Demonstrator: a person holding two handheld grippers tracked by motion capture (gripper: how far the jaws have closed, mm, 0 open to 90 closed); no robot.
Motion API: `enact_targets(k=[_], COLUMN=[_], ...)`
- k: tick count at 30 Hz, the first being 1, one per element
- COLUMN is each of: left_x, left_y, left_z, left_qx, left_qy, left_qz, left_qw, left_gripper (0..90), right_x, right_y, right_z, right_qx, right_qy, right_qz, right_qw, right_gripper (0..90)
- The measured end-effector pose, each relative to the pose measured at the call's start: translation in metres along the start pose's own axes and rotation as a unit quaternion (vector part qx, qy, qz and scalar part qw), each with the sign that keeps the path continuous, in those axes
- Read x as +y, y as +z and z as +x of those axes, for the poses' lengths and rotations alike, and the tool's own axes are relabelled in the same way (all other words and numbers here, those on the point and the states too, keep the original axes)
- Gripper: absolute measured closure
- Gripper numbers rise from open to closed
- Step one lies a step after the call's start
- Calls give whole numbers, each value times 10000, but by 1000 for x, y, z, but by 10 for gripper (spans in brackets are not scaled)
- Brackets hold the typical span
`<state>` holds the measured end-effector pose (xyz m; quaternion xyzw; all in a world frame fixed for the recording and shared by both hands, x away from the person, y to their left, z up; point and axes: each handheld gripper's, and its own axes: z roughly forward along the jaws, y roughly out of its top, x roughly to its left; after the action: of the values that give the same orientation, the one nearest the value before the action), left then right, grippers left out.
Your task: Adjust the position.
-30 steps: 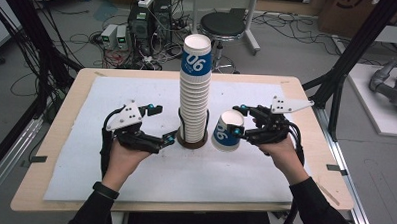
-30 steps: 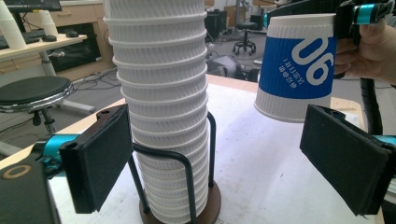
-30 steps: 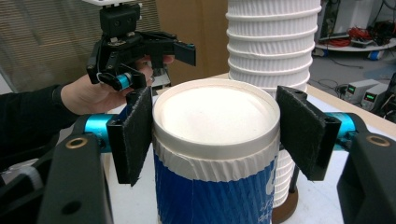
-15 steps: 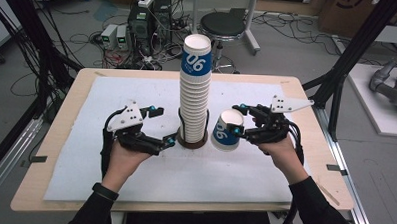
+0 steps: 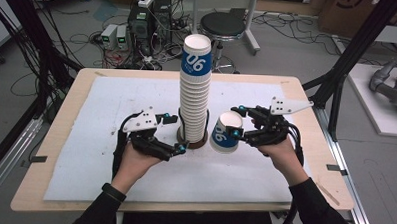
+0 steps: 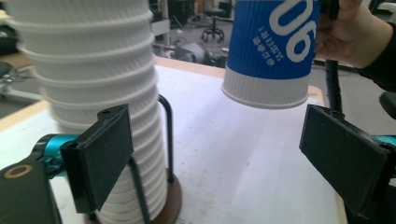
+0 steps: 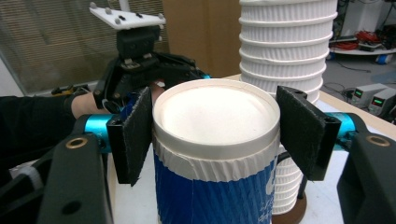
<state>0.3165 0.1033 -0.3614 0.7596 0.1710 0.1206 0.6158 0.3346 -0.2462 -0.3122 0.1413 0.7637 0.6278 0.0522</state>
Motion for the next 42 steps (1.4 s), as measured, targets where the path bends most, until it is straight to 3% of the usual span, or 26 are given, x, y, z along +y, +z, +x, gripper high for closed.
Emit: enact_targets(k=[6, 11, 18, 24, 42], left_x=[-4, -6, -7, -9, -13], left_y=[18, 31, 38, 49, 62], left_z=[-7, -15, -22, -26, -31], left_qx=[-422, -636, -951, -1088, -1159], left_qy=[-158, -149, -253, -226, -150], left_qz=[25, 72, -116, -39, 124], left_qw=[9990, 9978, 9951, 9938, 9931], left_gripper=[98, 98, 98, 97, 98], right_x=[-2, -2, -3, -3, -9], right_y=[2, 6, 16, 23, 34], right_z=[3, 7, 13, 18, 24], right_qx=[70, 124, 289, 406, 569], right_qy=[-17, -69, -92, -92, -21], right_qz=[53, 83, 121, 165, 174], right_qw=[10000, 9999, 9995, 9990, 9982], right_gripper=[312, 312, 312, 312, 312])
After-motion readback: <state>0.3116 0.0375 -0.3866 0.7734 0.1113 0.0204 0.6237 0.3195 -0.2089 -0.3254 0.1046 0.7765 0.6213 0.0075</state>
